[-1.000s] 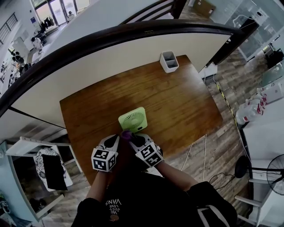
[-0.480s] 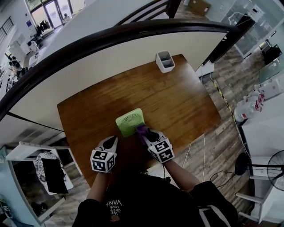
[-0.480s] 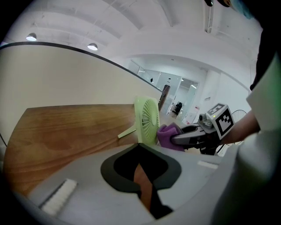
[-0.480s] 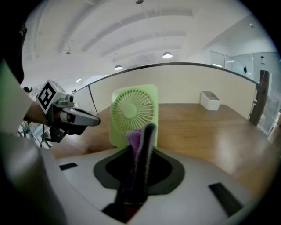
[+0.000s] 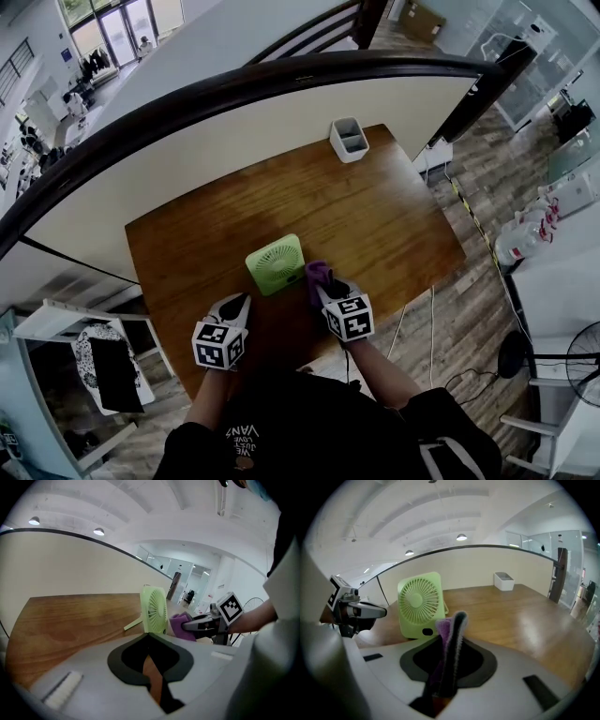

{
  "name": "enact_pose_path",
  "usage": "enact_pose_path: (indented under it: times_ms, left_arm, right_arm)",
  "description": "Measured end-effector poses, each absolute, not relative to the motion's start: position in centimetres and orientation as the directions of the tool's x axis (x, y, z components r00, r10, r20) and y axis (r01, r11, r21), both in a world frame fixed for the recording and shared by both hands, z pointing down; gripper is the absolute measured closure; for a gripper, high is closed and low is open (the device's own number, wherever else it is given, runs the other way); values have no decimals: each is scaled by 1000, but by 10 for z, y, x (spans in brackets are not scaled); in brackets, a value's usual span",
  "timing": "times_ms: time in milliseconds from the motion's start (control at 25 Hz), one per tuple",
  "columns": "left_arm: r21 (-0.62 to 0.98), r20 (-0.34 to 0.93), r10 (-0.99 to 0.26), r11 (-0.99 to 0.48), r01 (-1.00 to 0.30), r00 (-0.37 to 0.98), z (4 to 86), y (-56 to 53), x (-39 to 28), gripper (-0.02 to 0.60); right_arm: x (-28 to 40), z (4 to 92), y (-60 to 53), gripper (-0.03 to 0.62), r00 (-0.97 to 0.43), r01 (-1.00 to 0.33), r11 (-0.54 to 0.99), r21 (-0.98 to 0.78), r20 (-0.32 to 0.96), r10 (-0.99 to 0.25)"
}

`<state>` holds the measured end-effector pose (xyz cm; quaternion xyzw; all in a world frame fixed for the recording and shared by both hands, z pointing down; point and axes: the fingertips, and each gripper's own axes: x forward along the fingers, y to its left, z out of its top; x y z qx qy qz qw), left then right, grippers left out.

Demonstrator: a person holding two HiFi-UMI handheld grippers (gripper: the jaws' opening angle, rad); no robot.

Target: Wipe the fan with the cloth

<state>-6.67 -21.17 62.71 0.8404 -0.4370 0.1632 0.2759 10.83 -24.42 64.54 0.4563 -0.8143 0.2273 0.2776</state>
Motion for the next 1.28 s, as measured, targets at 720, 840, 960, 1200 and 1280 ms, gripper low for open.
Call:
enact_pose_path:
  times_ms: [720, 840, 960, 1200, 1280]
  left_arm:
    - [255, 371, -754, -478, -841, 541, 559, -179, -58, 571]
    - [249, 354, -762, -483, -839, 543, 547, -168, -55, 571]
    - [242, 343, -765, -489, -838, 546, 538, -155, -52, 571]
    - [232, 338, -768, -492, -839, 544, 527, -127, -48, 571]
    - [228, 332, -773, -490, -842, 540, 524, -117, -46, 571]
  right_arm:
    - [91, 537, -199, 501, -544, -835, 513, -198, 429, -721]
    - [92, 519, -189, 502, -562, -825, 525, -207, 395, -727]
    - [95, 506, -176, 502, -573, -819, 531, -219, 366, -733]
    - [103, 490, -148, 502, -582, -813, 538, -225, 334, -741]
    - [104, 490, -138, 502, -588, -809, 543, -228, 332, -737]
